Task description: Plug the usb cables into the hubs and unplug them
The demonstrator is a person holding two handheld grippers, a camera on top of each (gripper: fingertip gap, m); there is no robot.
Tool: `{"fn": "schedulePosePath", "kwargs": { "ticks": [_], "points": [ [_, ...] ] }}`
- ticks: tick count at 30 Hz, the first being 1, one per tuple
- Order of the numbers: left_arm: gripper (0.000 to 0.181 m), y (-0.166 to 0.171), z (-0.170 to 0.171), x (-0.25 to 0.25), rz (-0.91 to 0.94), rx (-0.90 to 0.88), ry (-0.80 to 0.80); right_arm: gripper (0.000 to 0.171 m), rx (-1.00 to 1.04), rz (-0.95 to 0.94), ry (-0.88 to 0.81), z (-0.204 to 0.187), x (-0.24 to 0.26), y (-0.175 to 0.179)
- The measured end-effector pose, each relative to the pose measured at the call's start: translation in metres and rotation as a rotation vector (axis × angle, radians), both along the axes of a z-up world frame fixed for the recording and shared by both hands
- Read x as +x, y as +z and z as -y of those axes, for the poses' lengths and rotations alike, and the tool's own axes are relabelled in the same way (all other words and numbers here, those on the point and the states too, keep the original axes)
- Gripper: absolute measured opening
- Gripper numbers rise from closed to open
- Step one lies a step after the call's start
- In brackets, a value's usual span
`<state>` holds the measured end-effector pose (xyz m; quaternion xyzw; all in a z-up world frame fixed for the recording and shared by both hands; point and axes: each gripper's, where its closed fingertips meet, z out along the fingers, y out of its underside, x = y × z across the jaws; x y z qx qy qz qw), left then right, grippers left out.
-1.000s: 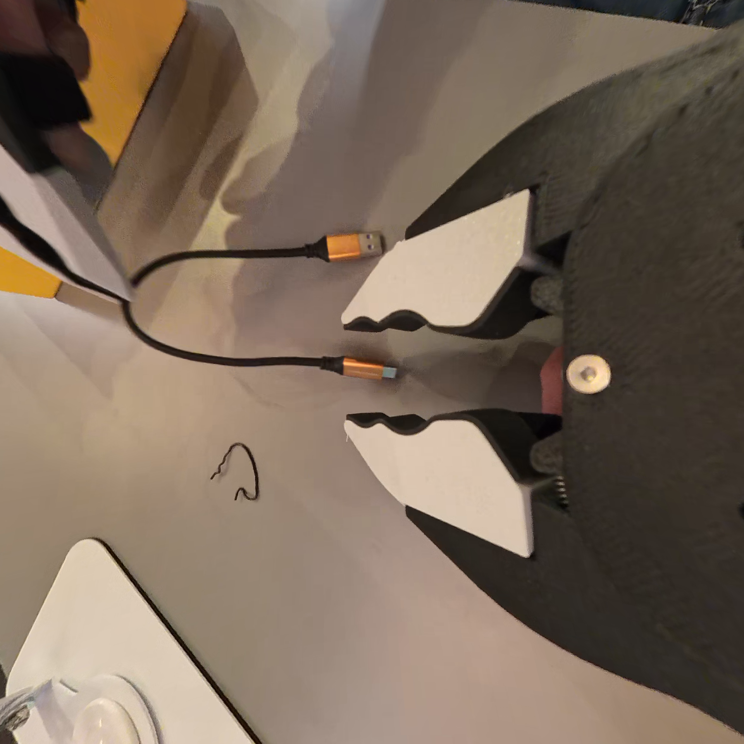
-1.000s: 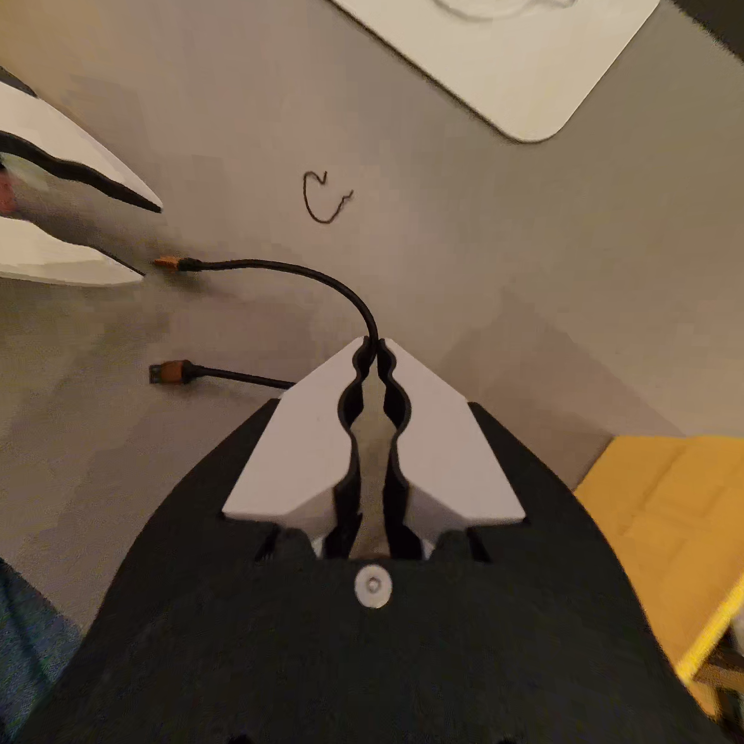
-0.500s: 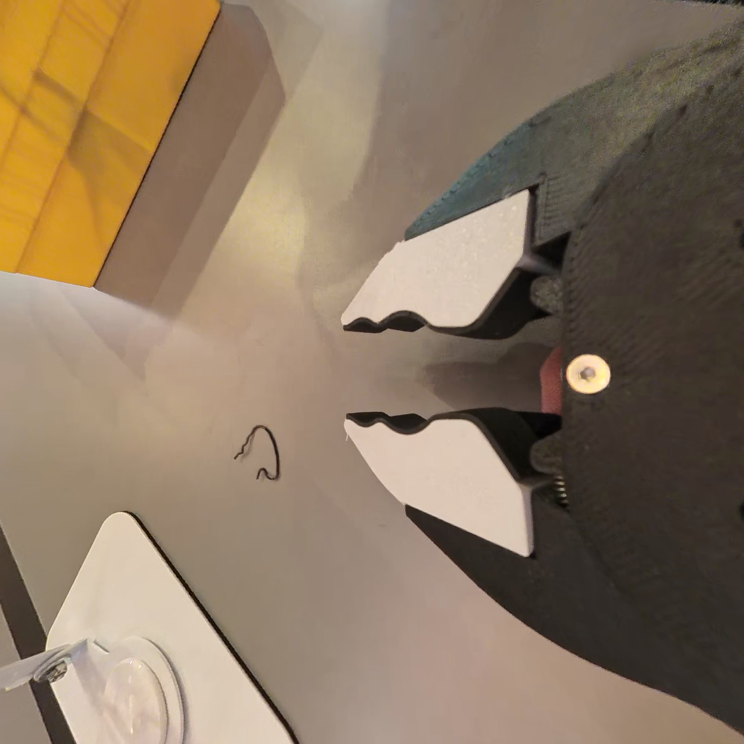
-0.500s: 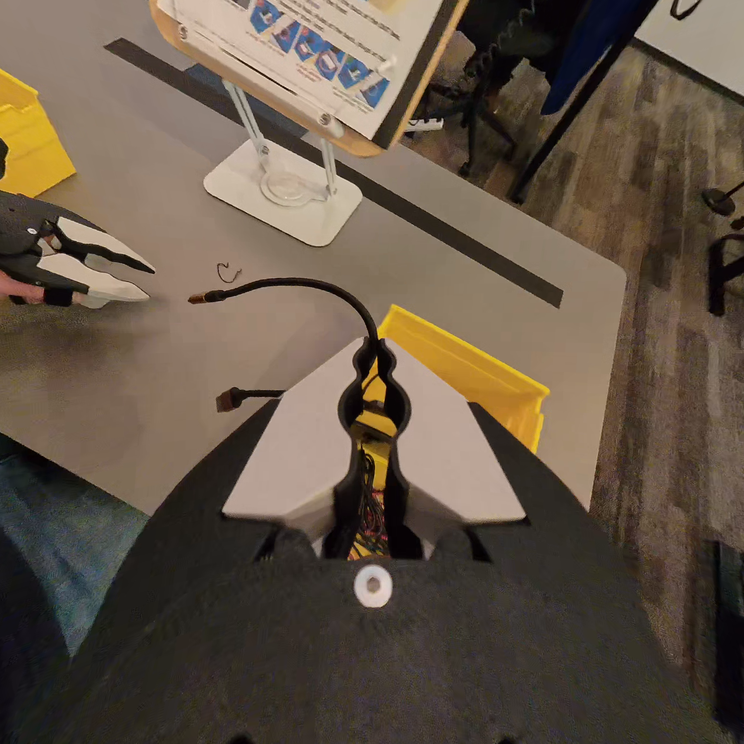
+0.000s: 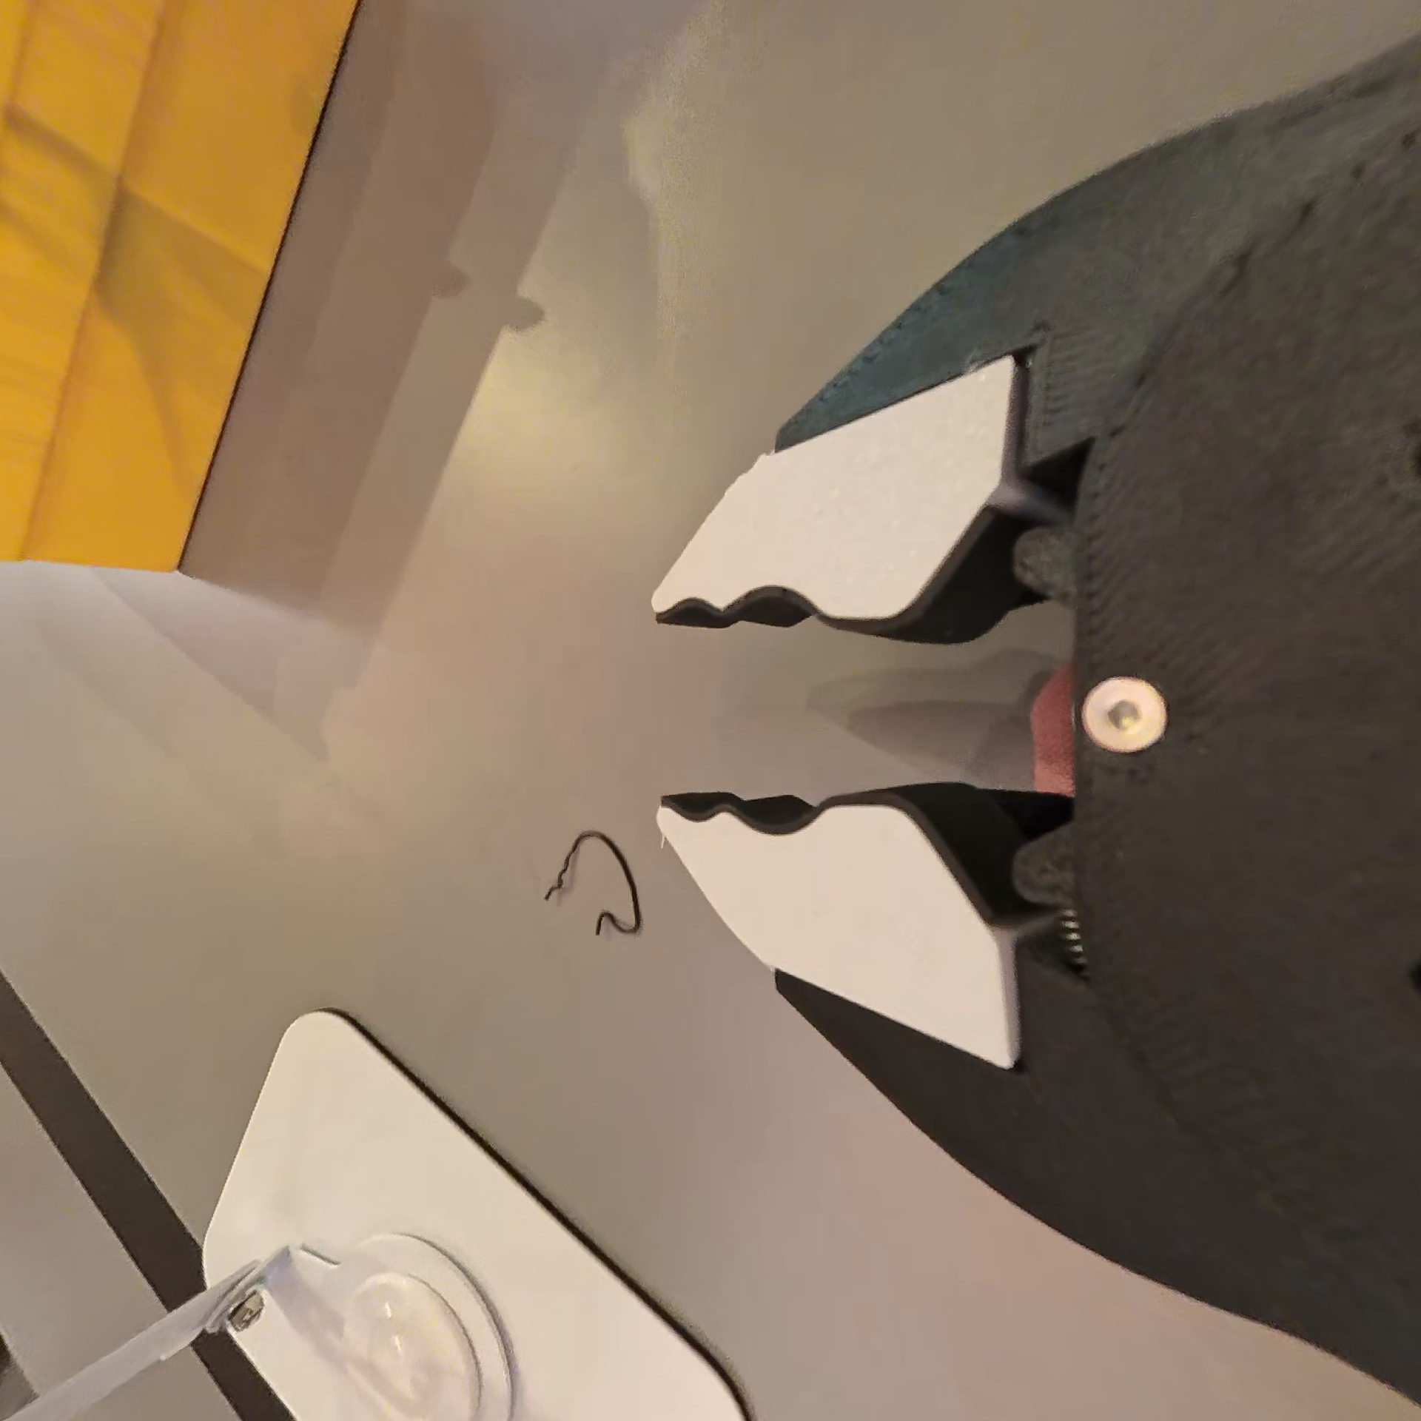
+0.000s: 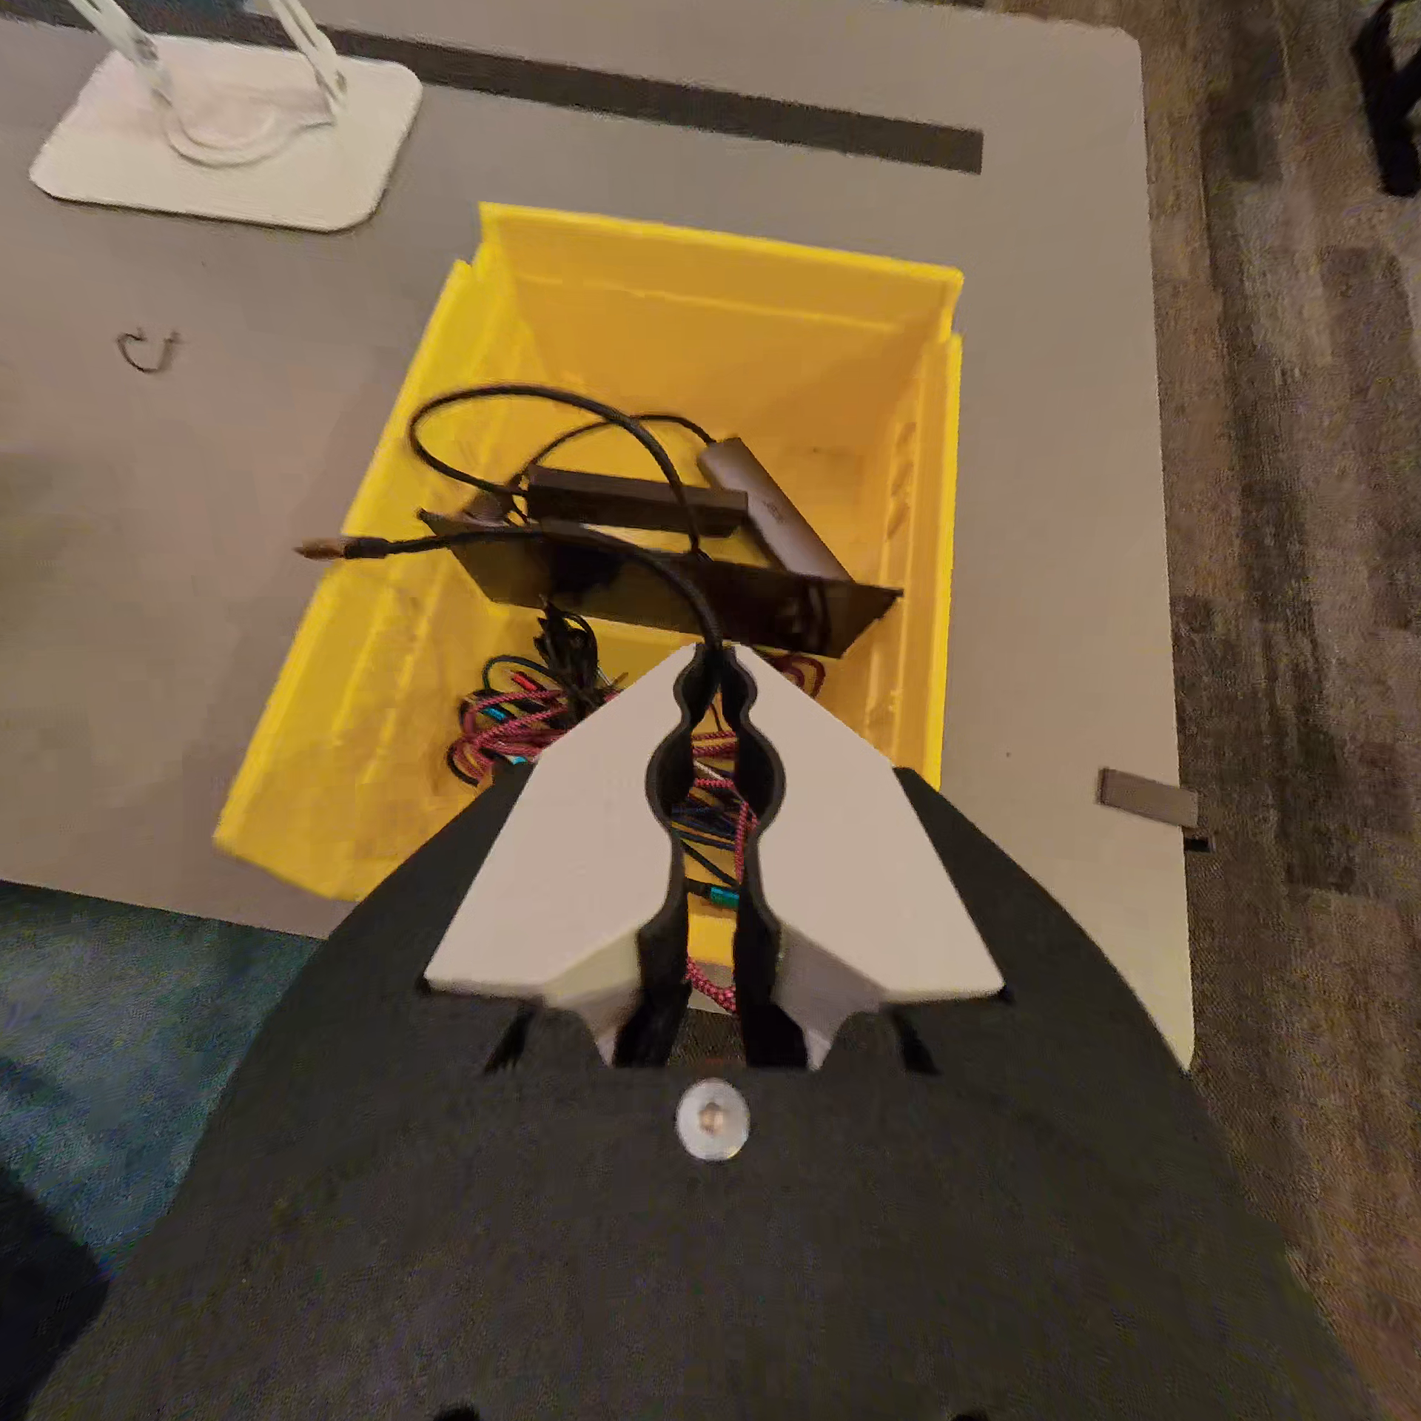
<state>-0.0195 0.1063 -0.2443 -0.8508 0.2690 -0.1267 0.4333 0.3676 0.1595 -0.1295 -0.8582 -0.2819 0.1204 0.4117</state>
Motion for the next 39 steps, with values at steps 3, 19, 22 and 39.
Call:
{"fn": "schedulePosePath", "kwargs": {
  "ticks": [3,19,22,39],
  "points": [
    [0.041,-0.006,-0.005,-0.006,-0.028,-0.012,0.013,0.000,-0.041,0.096,-0.057,-0.006,0.016,-0.044],
    [0.040,-0.031,0.007,-0.041,-0.109,-0.072,0.117,0.021,0.154,0.132,0.605,0.059,-0.261,-0.006],
    [0.040,-0.029,0.012,-0.044,-0.099,-0.068,0.130,0.016,0.087,0.135,0.749,0.055,-0.338,-0.056],
    [0.039,-0.021,0.020,-0.044,-0.006,-0.052,0.105,0.000,-0.145,0.112,0.872,-0.003,-0.418,-0.155]
  ]
}}
